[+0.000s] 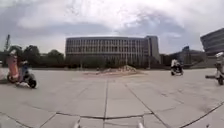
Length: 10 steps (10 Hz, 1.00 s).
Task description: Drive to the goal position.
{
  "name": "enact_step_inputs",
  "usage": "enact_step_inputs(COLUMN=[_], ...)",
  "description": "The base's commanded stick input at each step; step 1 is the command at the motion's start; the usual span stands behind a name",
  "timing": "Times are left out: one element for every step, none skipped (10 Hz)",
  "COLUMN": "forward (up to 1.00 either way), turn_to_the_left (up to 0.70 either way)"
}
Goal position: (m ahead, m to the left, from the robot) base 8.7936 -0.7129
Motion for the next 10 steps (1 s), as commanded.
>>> enact_step_inputs(forward=[0.7,0.7,0.7,0.7,0.7,0.7,0.7,0.7,0.7,0.7], turn_to_the_left=[0.0,0.0,0.0,0.0,0.0,0.0,0.0,0.0,0.0,0.0])
